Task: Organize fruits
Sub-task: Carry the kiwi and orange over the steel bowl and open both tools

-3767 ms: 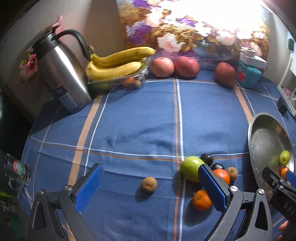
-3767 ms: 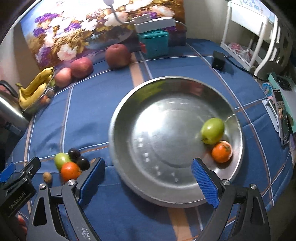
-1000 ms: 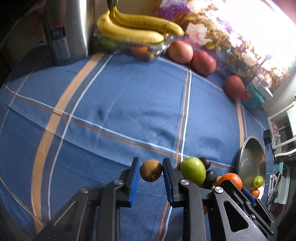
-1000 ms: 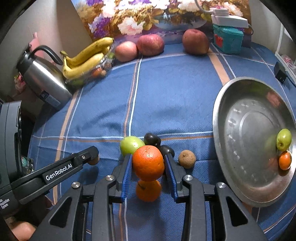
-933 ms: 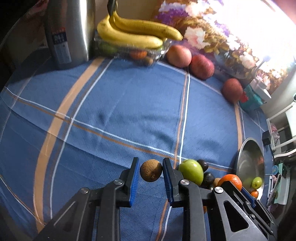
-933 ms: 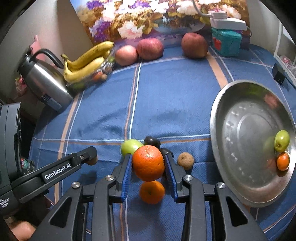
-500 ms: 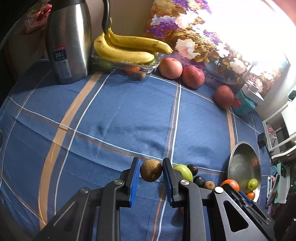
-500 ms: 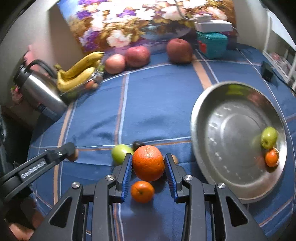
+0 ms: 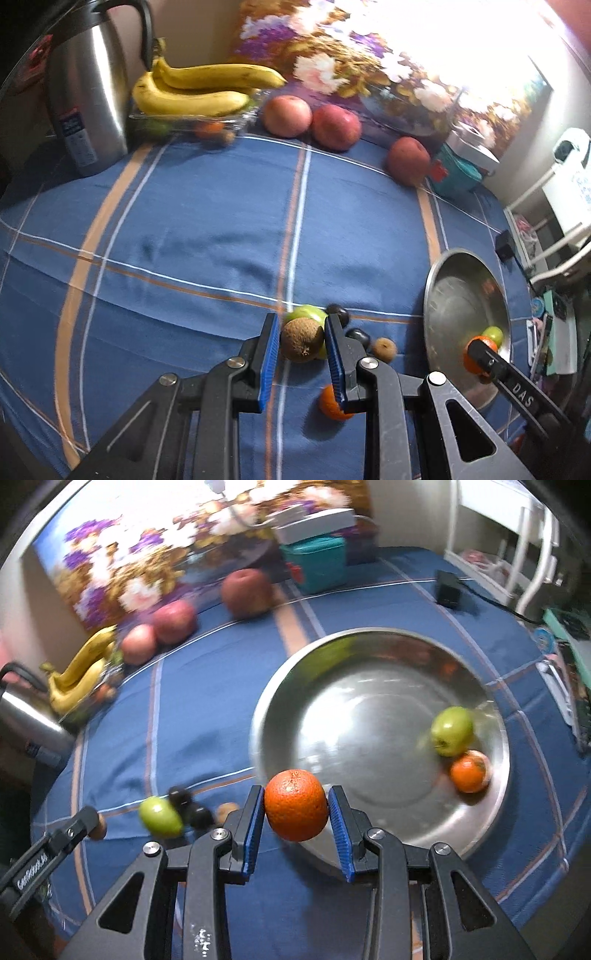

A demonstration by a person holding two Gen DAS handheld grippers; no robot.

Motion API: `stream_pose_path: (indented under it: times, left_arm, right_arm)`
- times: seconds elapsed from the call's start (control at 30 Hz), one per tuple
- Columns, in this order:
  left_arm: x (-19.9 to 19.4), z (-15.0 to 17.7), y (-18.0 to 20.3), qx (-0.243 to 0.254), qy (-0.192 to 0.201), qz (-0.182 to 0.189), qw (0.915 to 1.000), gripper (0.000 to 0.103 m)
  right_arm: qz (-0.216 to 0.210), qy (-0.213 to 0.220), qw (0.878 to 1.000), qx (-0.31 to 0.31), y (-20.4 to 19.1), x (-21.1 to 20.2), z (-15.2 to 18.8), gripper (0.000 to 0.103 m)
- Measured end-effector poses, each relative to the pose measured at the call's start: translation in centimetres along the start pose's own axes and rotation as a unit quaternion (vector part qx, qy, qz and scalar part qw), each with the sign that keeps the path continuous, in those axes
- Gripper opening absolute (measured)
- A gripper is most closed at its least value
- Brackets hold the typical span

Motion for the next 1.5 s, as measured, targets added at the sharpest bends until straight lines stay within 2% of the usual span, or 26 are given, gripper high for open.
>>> stream_pose_path:
  times: [0.27, 0.53, 0.77, 1.0, 1.23, 1.5]
  left_arm:
    - [0.3, 1.0, 2.7, 0.027, -0.004, 0.013, 0.9995, 0.027]
    - [0.2, 2.2, 7.7, 0.084, 0.001, 0.038, 0.9957, 0.027]
    - [0.5, 3.9, 12.9, 0.157, 0.011, 0.049, 0.9863, 0.027]
    - [1.5, 5.3, 16.4, 0.216, 0.027, 0.051, 0.9747, 0.027]
    - [3.2, 6.3, 17.9, 0.25, 0.032, 0.038, 0.967, 0.027]
    - [4.7, 6.7, 17.8, 0.258, 0.027, 0.021, 0.9656, 0.027]
  right_arm:
    - [0.024, 0.008, 0.999, 0.042, 4.0, -0.6, -0.3, 0.037]
    - [0.027, 0.016, 0.997, 0.074, 7.0, -1.3, -0.7, 0.037]
    - [0.025, 0.023, 0.996, 0.086, 8.2, -1.9, -1.0, 0.037]
    - [0.016, 0.022, 0.996, 0.089, 8.5, -1.8, -1.0, 0.037]
    - [0.009, 0.017, 0.996, 0.091, 8.7, -1.5, -0.9, 0.037]
    - [0.006, 0.001, 0.996, 0.086, 8.5, -0.6, -0.6, 0.037]
Point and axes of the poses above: each gripper's, at about its wrist camera, not at the fingertips, and x roughly the way its jaws point, y to its right, z to its underside, the point moved 9 cm from there along x, roughly the way its jaws point, and after that the axes turned 5 degrees about -x, right-handed, at the moved point
